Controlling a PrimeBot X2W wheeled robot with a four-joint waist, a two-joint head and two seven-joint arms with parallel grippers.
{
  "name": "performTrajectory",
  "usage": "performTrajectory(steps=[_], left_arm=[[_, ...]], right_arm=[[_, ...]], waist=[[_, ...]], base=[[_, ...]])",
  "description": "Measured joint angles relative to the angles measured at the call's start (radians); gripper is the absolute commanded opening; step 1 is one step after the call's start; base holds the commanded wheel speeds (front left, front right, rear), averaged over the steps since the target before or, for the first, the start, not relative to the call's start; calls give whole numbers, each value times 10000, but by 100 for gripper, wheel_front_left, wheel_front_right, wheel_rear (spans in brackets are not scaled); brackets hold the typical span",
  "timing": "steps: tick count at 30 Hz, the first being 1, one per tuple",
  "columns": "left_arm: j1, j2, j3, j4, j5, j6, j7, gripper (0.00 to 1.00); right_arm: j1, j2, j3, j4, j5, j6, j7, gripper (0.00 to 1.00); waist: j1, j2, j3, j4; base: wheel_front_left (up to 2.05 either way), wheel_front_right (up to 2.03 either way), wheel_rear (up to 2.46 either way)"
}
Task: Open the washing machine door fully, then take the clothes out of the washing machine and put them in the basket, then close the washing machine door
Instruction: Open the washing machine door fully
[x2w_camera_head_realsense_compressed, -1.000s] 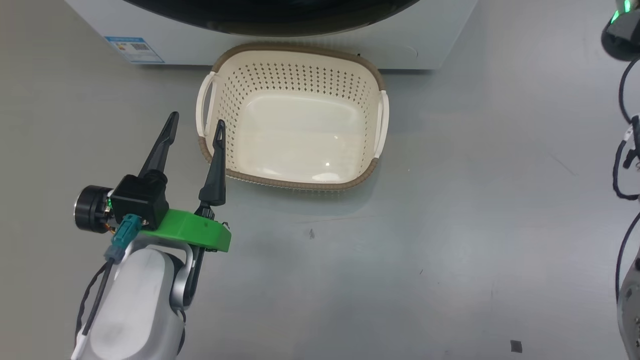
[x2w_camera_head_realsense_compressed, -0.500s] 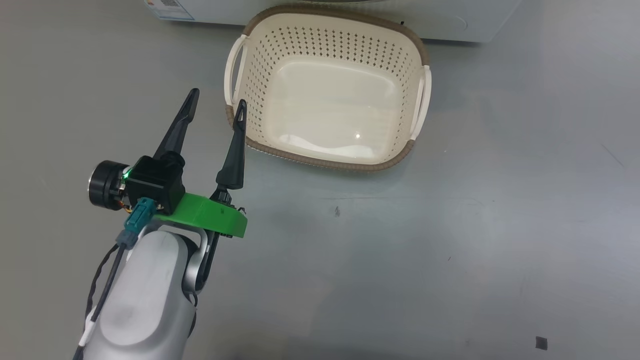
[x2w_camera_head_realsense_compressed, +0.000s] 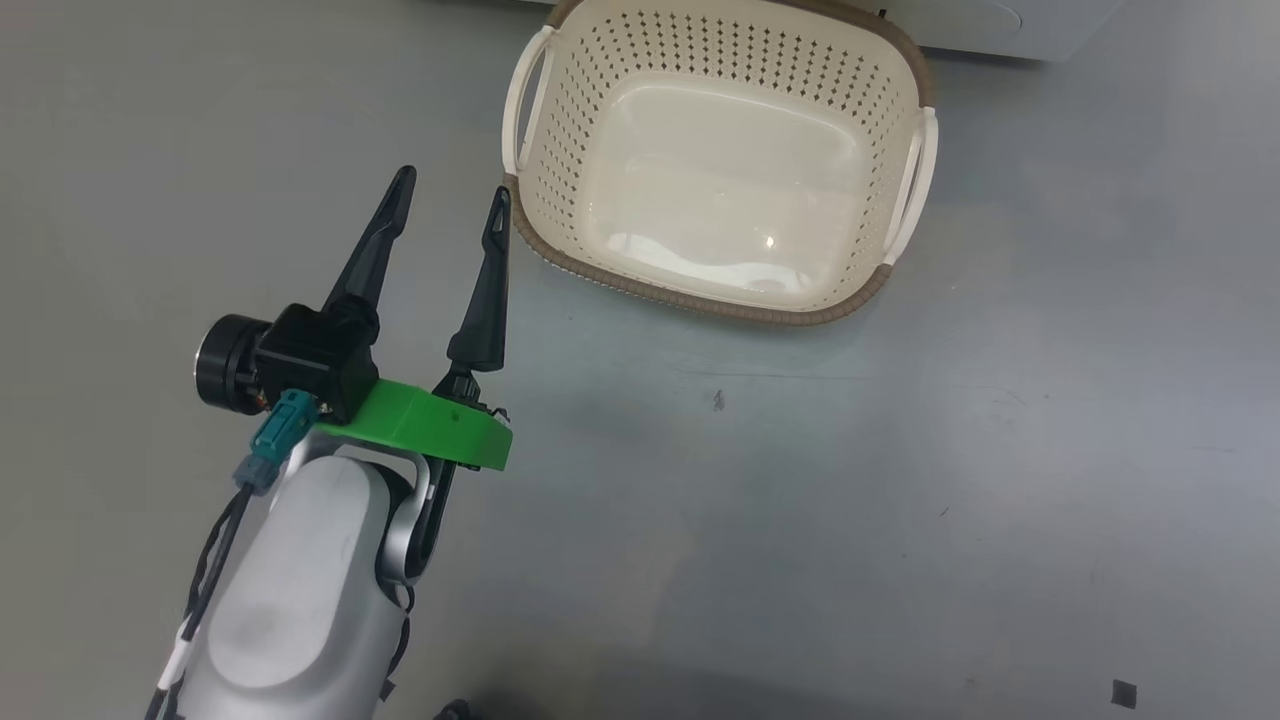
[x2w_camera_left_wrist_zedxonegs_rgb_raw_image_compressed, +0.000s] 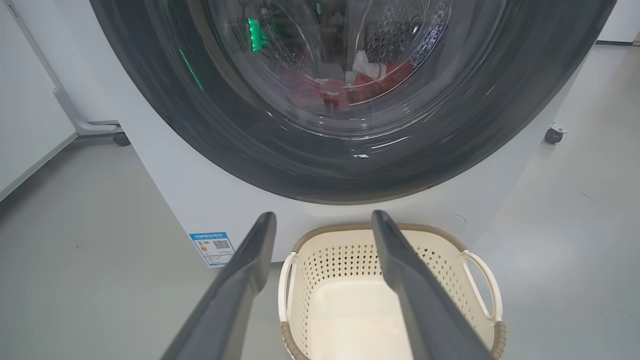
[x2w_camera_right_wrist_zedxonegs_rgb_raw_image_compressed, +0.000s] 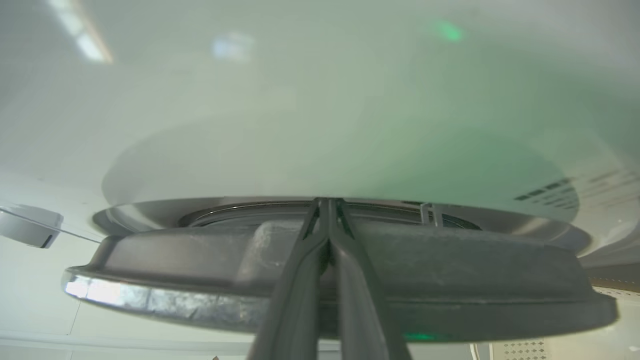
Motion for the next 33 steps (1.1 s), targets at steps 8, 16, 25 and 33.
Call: performTrajectory(steps=[8,16,25,33], left_arm=[[-35,-8,-15,-44,-113,174,0,100],[-60,-12,-23,-77,-136,276,0,100],[-153,-15,-46,-96,-136,293,0,100],[-159,-17,-75,-63,-104,366,0,100]], right_arm=[[-310,-157,50,454,153,-105,614,0],[-324,-353,192,740,355,-244,1300,0],[-311,-439,343,928,416,-236,1925,0],[-37,-504,426,982,648,-10,2429,0]], waist=[[0,0,125,92],[0,0,164,76],[0,0,114,-9],[0,0,-57,-69]], base=[[0,0,0],[0,0,0],[0,0,0],[0,0,0]])
